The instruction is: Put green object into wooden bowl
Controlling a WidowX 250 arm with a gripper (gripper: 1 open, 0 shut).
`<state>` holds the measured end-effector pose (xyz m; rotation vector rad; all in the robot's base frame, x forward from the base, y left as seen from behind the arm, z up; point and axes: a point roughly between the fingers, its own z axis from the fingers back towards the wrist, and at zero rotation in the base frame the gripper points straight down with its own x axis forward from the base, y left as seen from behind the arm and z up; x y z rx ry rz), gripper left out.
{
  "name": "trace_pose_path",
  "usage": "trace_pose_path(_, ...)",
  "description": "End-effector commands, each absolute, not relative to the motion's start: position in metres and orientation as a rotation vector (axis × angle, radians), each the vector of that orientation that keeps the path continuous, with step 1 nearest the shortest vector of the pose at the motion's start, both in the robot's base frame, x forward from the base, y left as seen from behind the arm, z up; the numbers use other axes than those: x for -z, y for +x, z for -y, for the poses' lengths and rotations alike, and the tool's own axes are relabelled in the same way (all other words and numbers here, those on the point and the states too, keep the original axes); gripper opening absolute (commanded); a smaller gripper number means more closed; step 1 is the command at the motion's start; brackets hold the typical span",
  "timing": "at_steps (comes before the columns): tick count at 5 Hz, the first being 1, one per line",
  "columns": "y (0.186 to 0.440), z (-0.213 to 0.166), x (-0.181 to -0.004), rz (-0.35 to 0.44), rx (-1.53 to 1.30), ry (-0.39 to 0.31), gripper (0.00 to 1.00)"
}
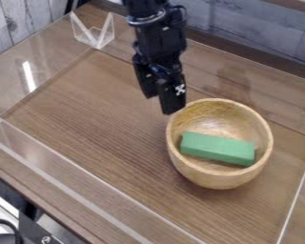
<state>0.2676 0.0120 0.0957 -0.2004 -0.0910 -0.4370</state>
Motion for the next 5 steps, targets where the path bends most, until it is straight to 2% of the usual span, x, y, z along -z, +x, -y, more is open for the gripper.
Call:
trace_pose_path(1,0.287,-0.024,-0.126,0.165,0.442,-0.124,1.0)
trace_pose_path(2,0.297,-0.046,-0.145,0.184,0.439,-0.069,1.0)
trace_pose_path(3,0.295,-0.057,-0.126,0.185,0.474,-0.063,0.0)
trace_pose_path(5,0.291,-0.058,-0.082,0.164,0.531,-0.061,0.0)
